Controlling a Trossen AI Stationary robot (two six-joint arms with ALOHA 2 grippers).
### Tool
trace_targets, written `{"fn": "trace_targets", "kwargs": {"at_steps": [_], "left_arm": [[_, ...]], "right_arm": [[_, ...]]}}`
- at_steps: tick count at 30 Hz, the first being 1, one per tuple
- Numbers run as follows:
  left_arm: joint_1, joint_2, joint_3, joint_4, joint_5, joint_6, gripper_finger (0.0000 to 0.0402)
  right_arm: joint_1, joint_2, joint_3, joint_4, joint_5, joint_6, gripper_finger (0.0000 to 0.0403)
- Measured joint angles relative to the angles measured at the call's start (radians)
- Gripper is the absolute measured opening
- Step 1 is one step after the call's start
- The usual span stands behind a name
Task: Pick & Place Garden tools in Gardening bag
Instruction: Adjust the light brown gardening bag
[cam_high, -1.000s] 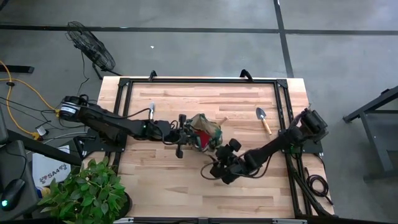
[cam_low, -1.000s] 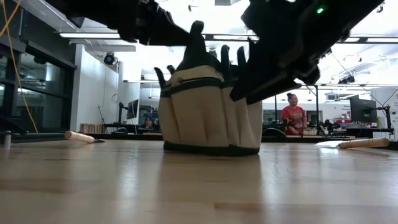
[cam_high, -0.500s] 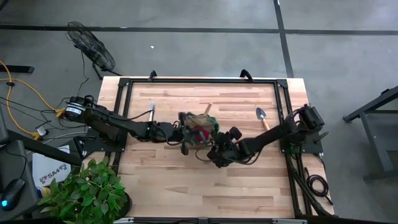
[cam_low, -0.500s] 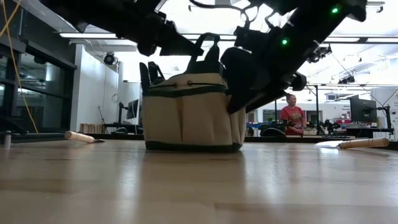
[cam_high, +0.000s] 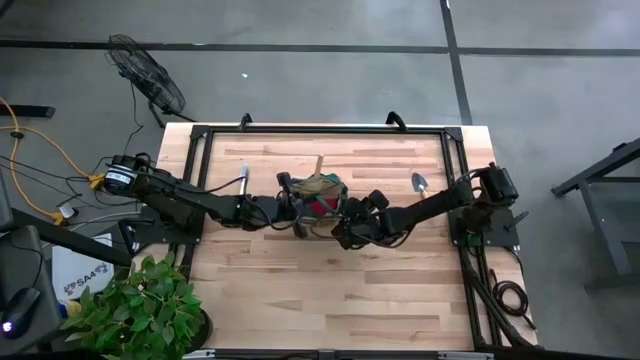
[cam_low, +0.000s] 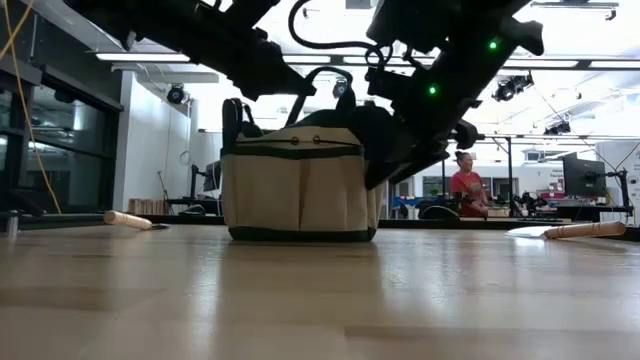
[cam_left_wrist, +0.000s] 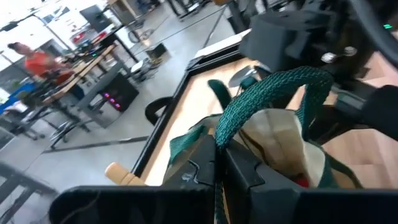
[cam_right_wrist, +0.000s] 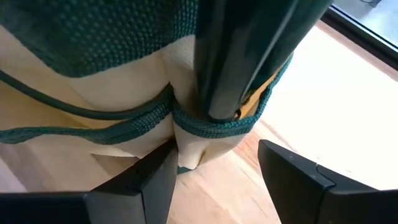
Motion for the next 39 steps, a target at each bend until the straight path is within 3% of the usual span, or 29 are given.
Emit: {"fn": "trace_targets", "kwargs": {"at_steps": [17, 23, 29, 33, 39], "left_arm": [[0.000, -0.023, 0.000, 0.018, 0.004, 0.087, 0.0043], [0.000, -0.062, 0.000, 0.013, -0.012, 0.107, 0.0126], [0.000, -0.087, 0.000, 0.011, -0.098, 0.130, 0.0215], [0.000, -0.095, 0.000, 0.016, -0.158, 0.163, 0.0241], [0.000, -0.102, 0.000, 0.017, -0.159, 0.164, 0.0246]], "right_arm": [[0.037, 0.000, 0.000, -0.006, -0.029, 0.007, 0.0215], [0.036, 0.000, 0.000, -0.010, -0.030, 0.008, 0.0215], [0.042, 0.000, 0.000, -0.023, -0.034, 0.029, 0.0215], [0.054, 0.000, 0.000, -0.035, -0.059, 0.041, 0.0215], [0.079, 0.000, -0.001, -0.097, -0.082, 0.117, 0.0215]]}}
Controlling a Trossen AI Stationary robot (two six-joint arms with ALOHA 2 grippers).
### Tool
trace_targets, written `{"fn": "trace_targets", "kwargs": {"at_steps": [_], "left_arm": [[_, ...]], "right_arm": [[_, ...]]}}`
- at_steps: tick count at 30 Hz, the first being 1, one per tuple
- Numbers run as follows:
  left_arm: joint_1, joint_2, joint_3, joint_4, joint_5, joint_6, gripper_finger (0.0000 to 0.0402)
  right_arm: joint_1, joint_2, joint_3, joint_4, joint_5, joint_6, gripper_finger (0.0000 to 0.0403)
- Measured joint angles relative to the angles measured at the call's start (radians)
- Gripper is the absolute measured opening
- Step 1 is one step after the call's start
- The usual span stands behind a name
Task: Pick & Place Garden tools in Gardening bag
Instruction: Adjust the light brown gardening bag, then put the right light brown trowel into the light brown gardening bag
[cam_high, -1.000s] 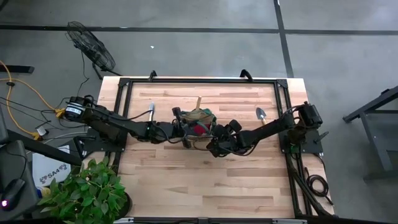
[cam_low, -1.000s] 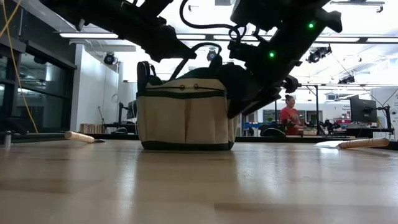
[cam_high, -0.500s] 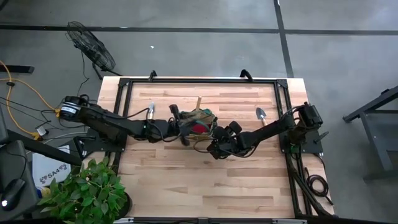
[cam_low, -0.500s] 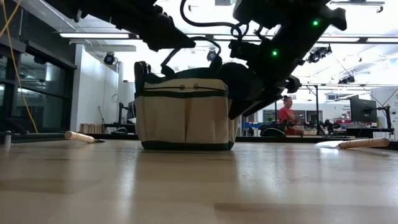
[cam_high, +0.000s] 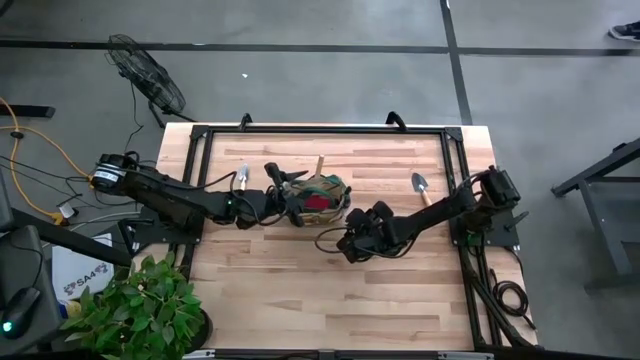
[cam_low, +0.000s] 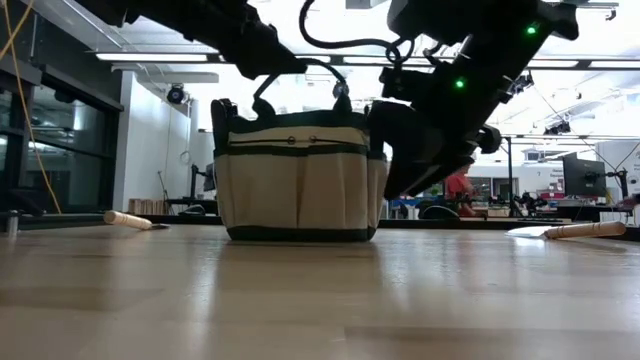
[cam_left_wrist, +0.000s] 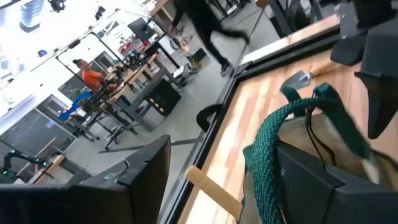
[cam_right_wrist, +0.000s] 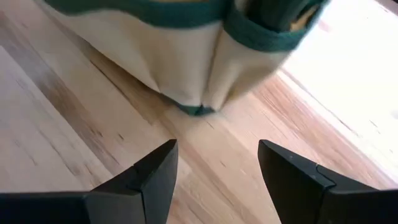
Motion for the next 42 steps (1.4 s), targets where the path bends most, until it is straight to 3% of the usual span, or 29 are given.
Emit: {"fn": "trace_targets", "kwargs": {"at_steps": [6, 14, 19, 24, 34, 42], "left_arm": [[0.000, 0.000, 0.000, -0.015, 0.084, -0.065, 0.0248], [0.000, 0.000, 0.000, -0.178, 0.202, -0.161, 0.0284], [0.000, 0.000, 0.000, -0.199, 0.243, -0.170, 0.0294], [0.000, -0.032, 0.000, -0.217, 0.320, -0.204, 0.0294], [0.000, -0.205, 0.000, -0.357, 0.316, -0.262, 0.0294], [0.000, -0.277, 0.000, -0.474, 0.312, -0.302, 0.0294]], "right_arm": [[0.022, 0.000, 0.000, -0.041, 0.000, 0.048, 0.0215], [0.030, 0.000, 0.000, -0.043, -0.002, 0.059, 0.0215], [0.030, 0.000, 0.000, -0.046, -0.004, 0.068, 0.0215], [0.030, -0.001, 0.000, -0.065, -0.053, 0.083, 0.0215], [0.049, -0.166, 0.001, -0.376, -0.107, 0.349, 0.0215], [-0.015, -0.257, 0.001, -0.668, -0.252, 0.487, 0.0215]]}}
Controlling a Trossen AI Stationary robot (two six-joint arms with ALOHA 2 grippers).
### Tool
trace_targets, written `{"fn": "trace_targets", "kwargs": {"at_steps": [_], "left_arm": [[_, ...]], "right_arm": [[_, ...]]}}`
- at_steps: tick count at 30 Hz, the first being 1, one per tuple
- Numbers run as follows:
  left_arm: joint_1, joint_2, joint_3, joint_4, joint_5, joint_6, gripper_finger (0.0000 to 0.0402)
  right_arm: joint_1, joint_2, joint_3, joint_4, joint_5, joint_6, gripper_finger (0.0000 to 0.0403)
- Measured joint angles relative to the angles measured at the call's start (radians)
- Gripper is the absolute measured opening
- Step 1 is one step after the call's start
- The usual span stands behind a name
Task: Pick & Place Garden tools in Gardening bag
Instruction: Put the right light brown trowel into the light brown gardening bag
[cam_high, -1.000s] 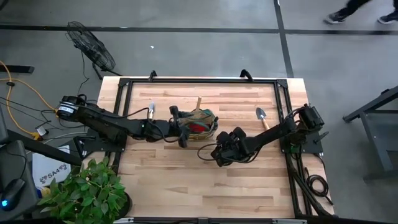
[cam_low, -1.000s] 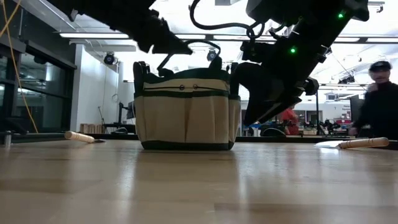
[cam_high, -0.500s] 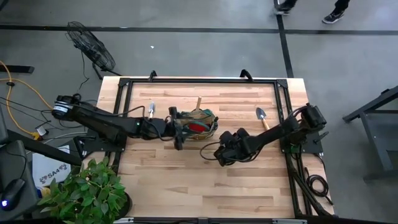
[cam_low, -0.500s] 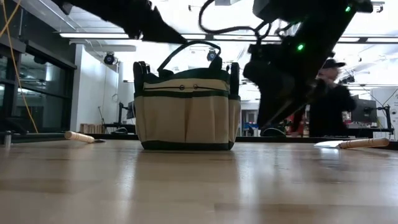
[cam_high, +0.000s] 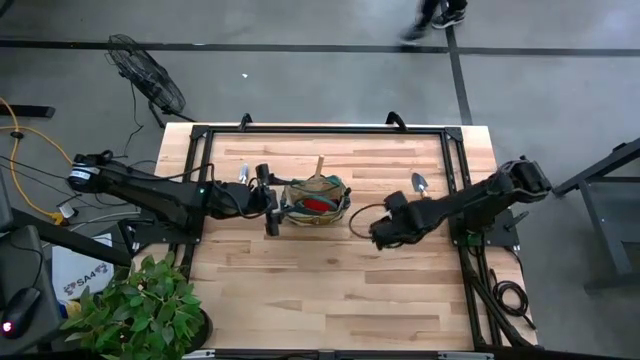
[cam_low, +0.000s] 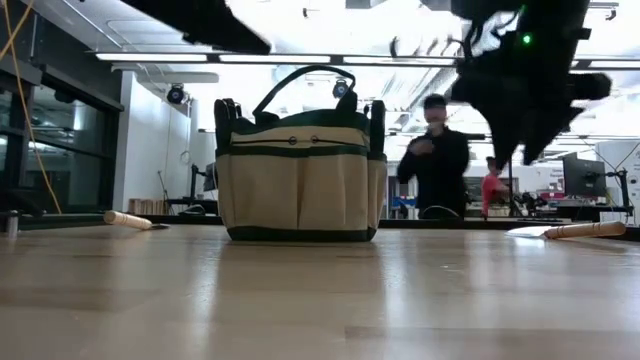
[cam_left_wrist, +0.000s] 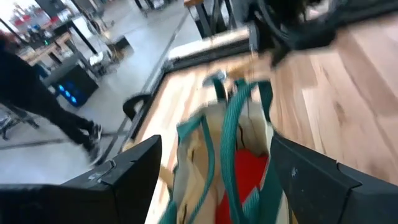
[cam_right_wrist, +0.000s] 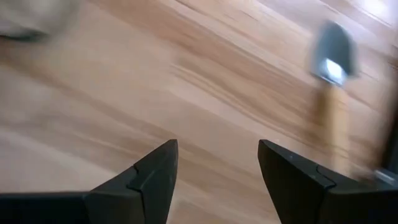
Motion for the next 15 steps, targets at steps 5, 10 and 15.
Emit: {"fn": "trace_targets", "kwargs": {"at_steps": [5, 10, 15], "left_arm": [[0.000, -0.015, 0.000, -0.040, -0.007, -0.022, 0.0294], [0.000, -0.020, -0.001, -0.056, -0.007, -0.028, 0.0294], [0.000, -0.019, -0.001, -0.092, -0.006, -0.047, 0.0294]], "right_arm": [[-0.106, 0.002, 0.000, -0.153, -0.095, -0.022, 0.0215], [-0.219, 0.003, -0.002, -0.165, -0.111, -0.125, 0.0215], [-0.305, 0.003, -0.002, -0.164, -0.137, -0.201, 0.0215]]}}
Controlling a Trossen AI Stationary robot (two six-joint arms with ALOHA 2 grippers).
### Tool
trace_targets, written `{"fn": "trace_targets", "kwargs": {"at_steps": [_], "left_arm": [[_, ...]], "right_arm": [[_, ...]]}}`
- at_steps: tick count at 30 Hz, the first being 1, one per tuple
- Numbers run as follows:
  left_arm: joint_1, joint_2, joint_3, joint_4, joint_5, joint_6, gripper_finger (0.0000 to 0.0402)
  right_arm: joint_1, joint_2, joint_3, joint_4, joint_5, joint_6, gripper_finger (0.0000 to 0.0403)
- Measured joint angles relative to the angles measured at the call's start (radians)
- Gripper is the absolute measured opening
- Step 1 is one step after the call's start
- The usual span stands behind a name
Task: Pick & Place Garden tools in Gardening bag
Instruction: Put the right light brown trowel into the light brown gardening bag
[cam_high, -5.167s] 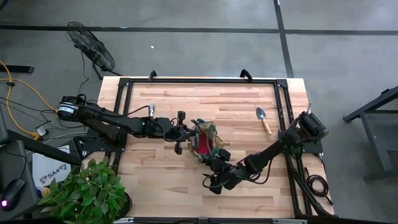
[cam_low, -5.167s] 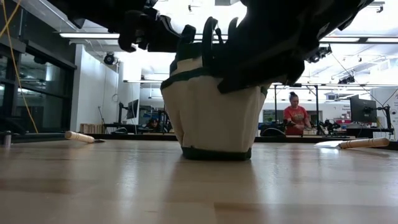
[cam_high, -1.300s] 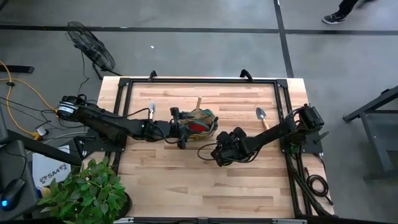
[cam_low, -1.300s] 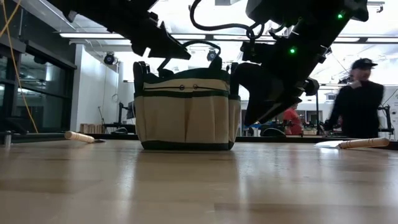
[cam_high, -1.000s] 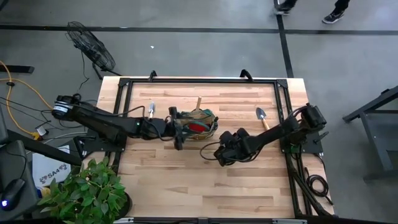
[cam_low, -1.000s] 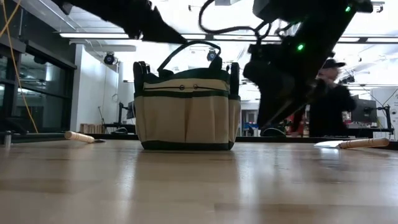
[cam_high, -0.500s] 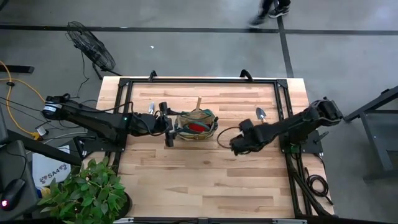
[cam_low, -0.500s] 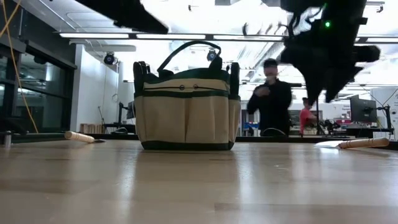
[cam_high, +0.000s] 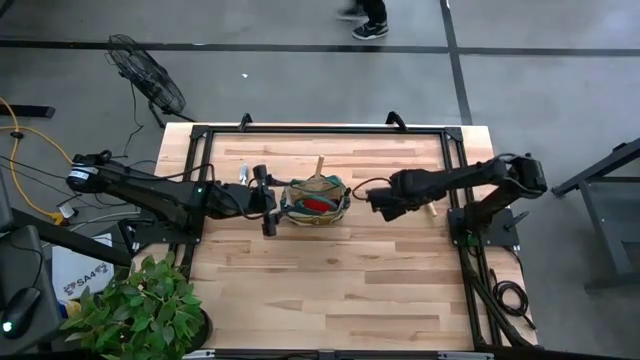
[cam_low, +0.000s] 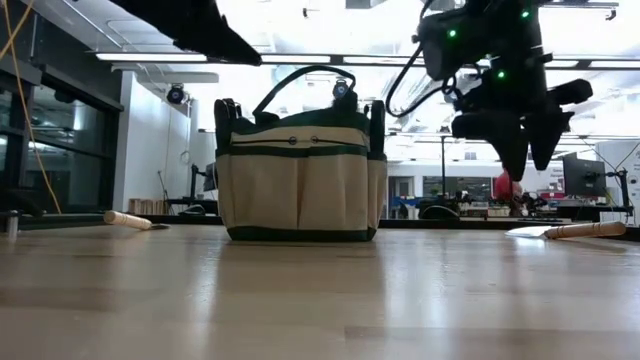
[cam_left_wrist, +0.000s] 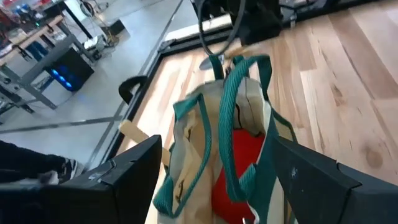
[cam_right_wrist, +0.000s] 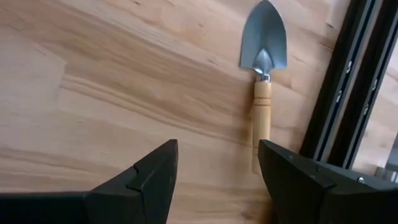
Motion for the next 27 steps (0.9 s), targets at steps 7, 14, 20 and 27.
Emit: {"fn": "trace_targets", "kwargs": {"at_steps": [7, 14, 20, 27], "left_arm": [[0.000, 0.000, 0.000, -0.046, 0.001, -0.028, 0.0294], [0.000, 0.000, 0.000, -0.054, 0.003, -0.034, 0.0294], [0.000, 0.000, 0.000, -0.053, 0.003, -0.035, 0.0294], [0.000, 0.000, 0.000, -0.059, 0.002, -0.052, 0.0294]], "right_arm": [[-0.084, 0.000, -0.043, 0.032, -0.069, -0.061, 0.0222], [-0.175, 0.001, -0.184, 0.083, -0.122, -0.118, 0.0272], [-0.222, 0.001, -0.199, 0.139, -0.109, -0.172, 0.0309], [-0.316, 0.001, -0.198, 0.154, -0.103, -0.201, 0.0310]]}}
